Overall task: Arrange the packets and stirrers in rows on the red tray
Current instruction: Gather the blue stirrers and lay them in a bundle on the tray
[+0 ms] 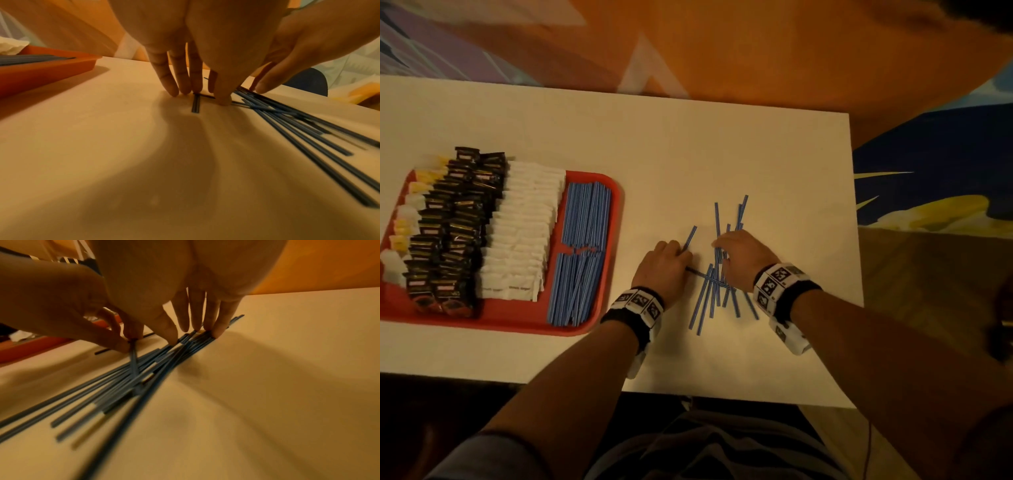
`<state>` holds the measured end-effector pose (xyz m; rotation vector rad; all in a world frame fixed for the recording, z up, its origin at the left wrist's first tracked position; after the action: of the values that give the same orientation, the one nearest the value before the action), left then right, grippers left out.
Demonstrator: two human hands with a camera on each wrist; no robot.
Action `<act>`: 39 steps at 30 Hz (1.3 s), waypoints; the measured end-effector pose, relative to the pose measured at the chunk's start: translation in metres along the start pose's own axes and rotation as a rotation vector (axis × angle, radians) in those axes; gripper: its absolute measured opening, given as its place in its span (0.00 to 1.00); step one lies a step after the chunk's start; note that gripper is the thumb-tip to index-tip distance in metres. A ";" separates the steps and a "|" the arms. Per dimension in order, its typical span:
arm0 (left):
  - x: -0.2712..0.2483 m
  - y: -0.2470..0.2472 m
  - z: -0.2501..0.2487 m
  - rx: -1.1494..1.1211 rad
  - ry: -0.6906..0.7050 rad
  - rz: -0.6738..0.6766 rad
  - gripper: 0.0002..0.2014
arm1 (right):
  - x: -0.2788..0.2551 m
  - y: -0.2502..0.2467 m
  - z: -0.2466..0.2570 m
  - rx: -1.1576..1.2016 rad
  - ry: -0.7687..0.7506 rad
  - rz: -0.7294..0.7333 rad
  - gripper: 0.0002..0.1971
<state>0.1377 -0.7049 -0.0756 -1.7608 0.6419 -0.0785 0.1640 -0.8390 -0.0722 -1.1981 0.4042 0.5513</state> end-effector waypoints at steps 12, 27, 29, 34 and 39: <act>0.004 0.004 -0.007 -0.292 -0.252 -0.004 0.20 | -0.017 0.017 -0.036 0.447 0.386 -0.014 0.38; 0.029 0.017 -0.048 -0.424 -0.528 0.099 0.27 | -0.033 0.013 -0.079 0.628 0.575 -0.086 0.18; 0.031 0.015 -0.047 -0.426 -0.526 0.106 0.23 | -0.033 0.014 -0.084 0.634 0.582 -0.073 0.18; 0.032 0.017 -0.042 -0.420 -0.564 0.120 0.17 | -0.031 0.021 -0.087 0.691 0.583 -0.035 0.16; 0.034 0.025 -0.042 -0.432 -0.622 0.130 0.16 | -0.028 0.021 -0.087 0.727 0.572 -0.004 0.12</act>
<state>0.1411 -0.7614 -0.0952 -2.0031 0.3211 0.7187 0.1283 -0.9211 -0.1001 -0.6239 0.9917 0.0173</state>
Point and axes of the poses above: each hand's wrist, its own x-axis towards the middle knuckle, its own y-axis out of the palm, z = x × y, the point moved 8 cm from there along x, towards the middle knuckle, and after that the axes turned 8 degrees about y, right-handed, at the moved point
